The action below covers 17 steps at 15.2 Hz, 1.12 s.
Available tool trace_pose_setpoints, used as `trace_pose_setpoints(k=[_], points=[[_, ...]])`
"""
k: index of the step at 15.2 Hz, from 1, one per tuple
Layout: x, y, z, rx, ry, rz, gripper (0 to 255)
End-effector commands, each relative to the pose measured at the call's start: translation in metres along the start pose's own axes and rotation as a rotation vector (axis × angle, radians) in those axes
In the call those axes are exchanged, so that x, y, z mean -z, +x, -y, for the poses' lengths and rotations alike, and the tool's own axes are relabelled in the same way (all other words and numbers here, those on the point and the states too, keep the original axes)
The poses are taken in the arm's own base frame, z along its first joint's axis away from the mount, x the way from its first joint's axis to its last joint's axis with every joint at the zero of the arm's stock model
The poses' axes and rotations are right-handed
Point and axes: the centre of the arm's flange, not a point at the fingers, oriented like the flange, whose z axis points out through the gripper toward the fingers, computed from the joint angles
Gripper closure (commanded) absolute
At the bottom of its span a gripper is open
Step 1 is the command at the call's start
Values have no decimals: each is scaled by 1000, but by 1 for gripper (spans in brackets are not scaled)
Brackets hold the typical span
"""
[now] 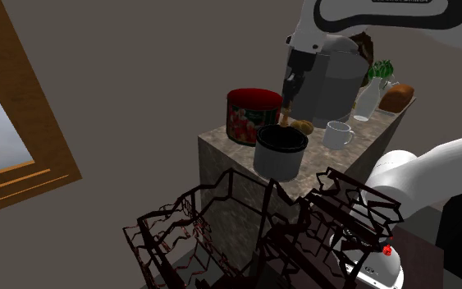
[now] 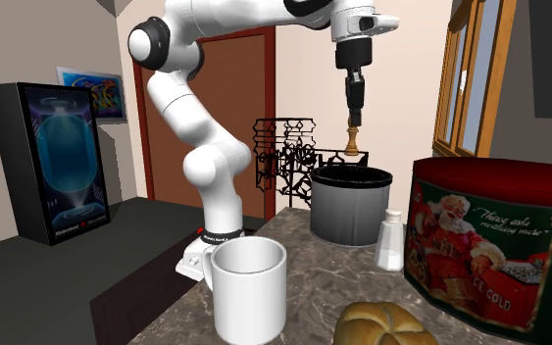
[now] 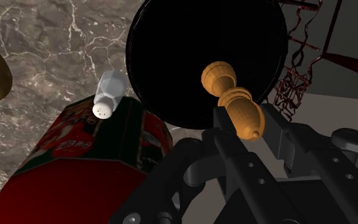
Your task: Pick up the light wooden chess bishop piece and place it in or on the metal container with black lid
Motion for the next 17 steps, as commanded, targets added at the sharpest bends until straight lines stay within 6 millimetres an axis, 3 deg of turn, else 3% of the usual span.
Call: trace_pose_setpoints(k=[1, 6, 14, 15, 17], points=[[-10, -1, -1, 0, 0, -1, 255], [-39, -4, -4, 0, 0, -1, 255], [-39, -4, -4, 0, 0, -1, 255], [-39, -4, -4, 0, 0, -1, 0], [-39, -4, -4, 0, 0, -1, 0]])
